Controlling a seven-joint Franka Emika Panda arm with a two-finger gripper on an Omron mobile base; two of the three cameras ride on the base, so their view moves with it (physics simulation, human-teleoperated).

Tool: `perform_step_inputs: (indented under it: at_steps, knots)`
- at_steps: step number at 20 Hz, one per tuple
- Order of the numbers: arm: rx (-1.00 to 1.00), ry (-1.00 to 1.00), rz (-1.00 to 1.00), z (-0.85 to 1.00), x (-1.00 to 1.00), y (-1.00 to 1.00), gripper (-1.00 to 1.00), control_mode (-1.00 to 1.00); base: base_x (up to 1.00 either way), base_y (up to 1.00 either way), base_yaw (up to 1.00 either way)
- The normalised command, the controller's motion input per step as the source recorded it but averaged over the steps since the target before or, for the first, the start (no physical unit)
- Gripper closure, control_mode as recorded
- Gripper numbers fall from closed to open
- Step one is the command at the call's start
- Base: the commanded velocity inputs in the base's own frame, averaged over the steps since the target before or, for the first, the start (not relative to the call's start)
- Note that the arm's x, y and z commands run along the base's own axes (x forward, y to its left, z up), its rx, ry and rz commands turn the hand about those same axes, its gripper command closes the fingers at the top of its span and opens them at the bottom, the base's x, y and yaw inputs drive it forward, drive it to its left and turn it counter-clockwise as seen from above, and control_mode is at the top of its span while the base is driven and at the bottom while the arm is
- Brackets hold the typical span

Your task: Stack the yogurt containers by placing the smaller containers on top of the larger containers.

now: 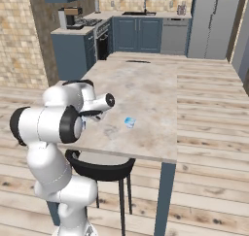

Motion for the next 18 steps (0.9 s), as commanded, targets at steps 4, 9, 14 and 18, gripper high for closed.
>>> perform_step_inputs:
  at_steps: [4,9,14,18]
  knots:
    - [0.0,0.0,0.01,-0.02,0.15,0.0,1.0,-1.0,0.0,0.0,0.0]
    - [0.0,0.0,0.01,-0.05,0.12,0.0,1.0,-1.0,0.0,0.0,0.0]
    - [0.0,0.0,0.01,-0.12,0.02,0.04,1.0,-1.0,0.0,0.0,0.0]
    - [0.0,0.0,0.01,-0.16,0.06,0.06,1.0,-1.0,0.0,0.0,0.0]
